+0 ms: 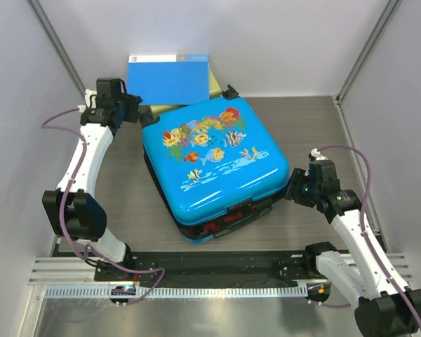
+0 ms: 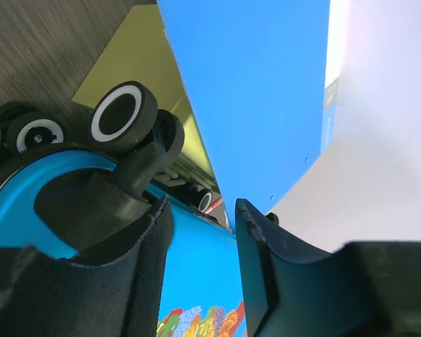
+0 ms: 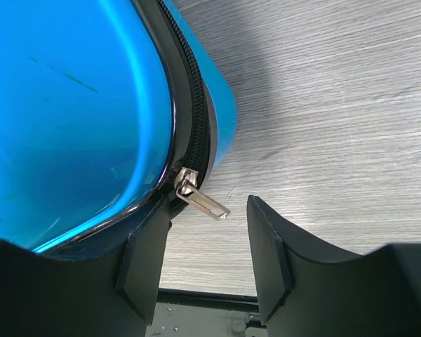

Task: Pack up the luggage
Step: Zip the luggage at the center of the board.

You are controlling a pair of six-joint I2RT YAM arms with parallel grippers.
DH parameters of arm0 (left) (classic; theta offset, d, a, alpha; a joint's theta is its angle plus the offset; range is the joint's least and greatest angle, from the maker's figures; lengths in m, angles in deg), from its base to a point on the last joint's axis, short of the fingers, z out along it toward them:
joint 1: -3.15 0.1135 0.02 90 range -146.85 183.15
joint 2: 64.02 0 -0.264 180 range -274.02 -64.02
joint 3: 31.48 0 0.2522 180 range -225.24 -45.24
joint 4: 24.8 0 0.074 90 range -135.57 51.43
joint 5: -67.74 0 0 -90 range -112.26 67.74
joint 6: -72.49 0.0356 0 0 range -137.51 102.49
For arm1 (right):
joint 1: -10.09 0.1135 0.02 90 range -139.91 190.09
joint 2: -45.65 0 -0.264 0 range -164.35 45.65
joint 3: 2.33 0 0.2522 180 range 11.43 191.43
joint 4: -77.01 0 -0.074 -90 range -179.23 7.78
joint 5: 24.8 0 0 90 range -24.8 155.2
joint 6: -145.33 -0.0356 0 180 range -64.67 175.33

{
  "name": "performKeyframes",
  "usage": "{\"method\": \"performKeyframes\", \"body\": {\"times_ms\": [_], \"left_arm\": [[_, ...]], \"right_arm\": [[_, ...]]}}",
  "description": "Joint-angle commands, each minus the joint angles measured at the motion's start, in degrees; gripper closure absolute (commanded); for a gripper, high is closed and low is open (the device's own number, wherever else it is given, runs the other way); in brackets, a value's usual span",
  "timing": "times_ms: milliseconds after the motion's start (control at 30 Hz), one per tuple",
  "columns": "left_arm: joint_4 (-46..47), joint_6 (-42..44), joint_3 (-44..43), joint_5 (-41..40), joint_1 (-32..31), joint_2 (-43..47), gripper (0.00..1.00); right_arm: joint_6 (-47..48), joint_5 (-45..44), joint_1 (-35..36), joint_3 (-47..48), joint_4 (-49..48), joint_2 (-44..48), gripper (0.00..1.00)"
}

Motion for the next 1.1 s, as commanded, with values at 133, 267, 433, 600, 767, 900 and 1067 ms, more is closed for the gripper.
{"method": "performKeyframes", "body": {"times_ms": [133,267,433,600,767,900,1067], "left_arm": [[-1.4,4.9,1.0,-1.5,-1.2,1.0,0.45],[-1.4,5.0,1.0,-0.8,-1.3,0.0,0.39],[-1.5,5.1,0.2,-0.1,-1.6,-1.6,0.38],[-2.3,6.1,-1.2,-0.5,-1.7,-3.2,0.37],[-5.2,9.6,-5.7,-2.1,-3.1,-6.6,0.37],[-7.2,11.0,-7.1,-3.8,-4.6,-8.0,0.36],[-8.4,12.5,-7.0,-6.9,-5.6,-8.0,0.35]], "right_arm": [[1.3,0.5,0.0,0.3,-7.4,-0.8,0.46],[2.2,3.4,0.0,-1.0,-10.4,-1.9,0.47],[3.1,7.0,0.0,-2.0,-12.2,-3.5,0.55],[3.4,7.5,0.0,0.1,-8.7,-4.0,0.66],[5.0,8.3,0.0,2.5,-4.5,-6.9,0.77],[6.0,10.8,0.0,3.6,-2.9,-9.4,0.84],[6.2,11.7,0.1,4.4,-1.9,-10.0,0.91]]}}
